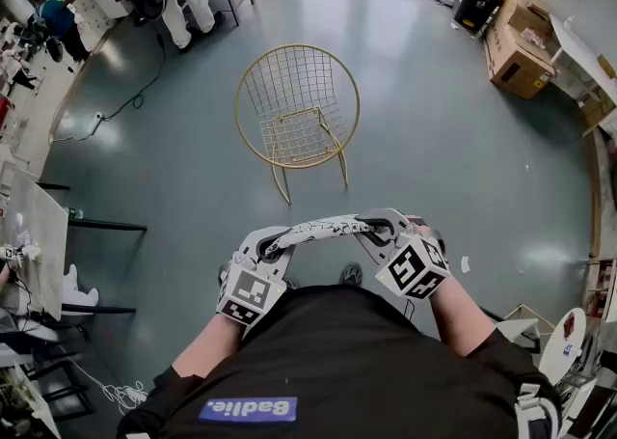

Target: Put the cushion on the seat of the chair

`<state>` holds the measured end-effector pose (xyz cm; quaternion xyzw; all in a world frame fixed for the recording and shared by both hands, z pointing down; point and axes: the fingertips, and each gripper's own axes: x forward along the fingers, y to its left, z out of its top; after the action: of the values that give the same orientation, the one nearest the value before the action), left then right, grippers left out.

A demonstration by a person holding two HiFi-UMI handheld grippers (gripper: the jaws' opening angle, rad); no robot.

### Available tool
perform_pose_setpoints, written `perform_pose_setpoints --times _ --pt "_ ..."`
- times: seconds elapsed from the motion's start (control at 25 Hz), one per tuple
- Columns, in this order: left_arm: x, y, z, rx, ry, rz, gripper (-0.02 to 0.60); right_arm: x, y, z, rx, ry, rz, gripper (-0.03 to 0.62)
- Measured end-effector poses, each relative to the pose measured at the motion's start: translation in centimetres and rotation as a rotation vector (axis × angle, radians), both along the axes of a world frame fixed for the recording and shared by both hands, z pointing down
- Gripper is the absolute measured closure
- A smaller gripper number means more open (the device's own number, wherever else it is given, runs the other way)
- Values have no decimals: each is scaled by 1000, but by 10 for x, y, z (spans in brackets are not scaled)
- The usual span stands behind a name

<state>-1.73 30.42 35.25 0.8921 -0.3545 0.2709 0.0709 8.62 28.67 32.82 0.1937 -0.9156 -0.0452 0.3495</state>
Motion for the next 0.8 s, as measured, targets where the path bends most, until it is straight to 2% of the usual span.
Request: perform_pose_setpoints --times 0.8 --pt "24 -17 -3 -6 -13 -19 555 21 -17 4 -4 -22 -12 554"
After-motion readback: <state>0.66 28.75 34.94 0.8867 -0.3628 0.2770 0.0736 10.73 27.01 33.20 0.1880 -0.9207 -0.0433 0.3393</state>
